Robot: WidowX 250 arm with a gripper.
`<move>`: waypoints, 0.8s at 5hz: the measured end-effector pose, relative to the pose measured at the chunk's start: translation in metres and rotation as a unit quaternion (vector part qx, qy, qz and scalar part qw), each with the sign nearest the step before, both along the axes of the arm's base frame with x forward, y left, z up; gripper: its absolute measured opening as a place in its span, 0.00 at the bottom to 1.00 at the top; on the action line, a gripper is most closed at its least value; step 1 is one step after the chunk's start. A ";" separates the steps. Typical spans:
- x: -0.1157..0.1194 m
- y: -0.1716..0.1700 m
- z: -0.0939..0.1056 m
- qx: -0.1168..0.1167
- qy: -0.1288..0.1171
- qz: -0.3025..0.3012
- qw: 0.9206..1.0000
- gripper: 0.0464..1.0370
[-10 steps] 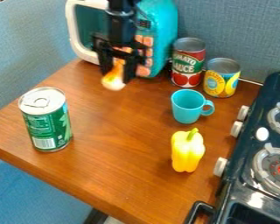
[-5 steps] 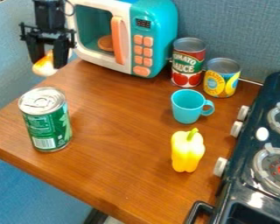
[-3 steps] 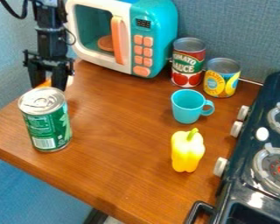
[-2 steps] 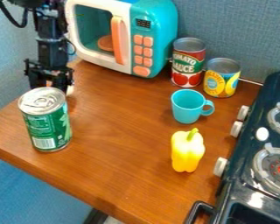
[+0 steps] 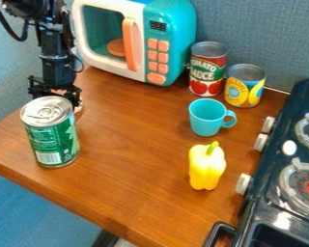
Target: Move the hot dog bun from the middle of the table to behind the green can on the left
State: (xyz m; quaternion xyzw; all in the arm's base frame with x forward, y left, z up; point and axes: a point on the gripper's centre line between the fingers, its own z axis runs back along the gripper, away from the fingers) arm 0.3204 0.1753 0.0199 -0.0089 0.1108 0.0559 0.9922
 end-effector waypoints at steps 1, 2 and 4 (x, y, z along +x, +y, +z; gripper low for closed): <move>0.000 0.002 0.000 -0.008 -0.008 0.011 1.000 0.66; -0.001 0.002 0.002 -0.003 -0.007 0.032 0.999 0.74; 0.010 -0.009 0.083 0.069 -0.093 0.033 0.993 0.97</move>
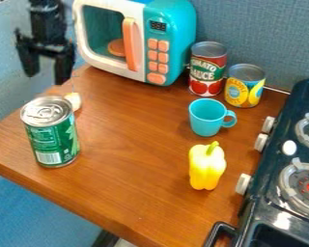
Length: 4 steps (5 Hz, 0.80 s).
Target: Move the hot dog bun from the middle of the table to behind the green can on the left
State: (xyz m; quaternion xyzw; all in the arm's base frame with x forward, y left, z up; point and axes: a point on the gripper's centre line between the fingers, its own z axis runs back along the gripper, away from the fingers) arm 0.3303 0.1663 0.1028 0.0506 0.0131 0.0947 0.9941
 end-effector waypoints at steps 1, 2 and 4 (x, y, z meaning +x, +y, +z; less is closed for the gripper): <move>0.022 -0.031 0.019 0.014 -0.011 -0.057 0.998 0.96; 0.044 -0.071 0.031 -0.007 -0.039 -0.118 0.992 0.96; 0.060 -0.171 0.023 -0.063 -0.034 -0.221 0.973 0.96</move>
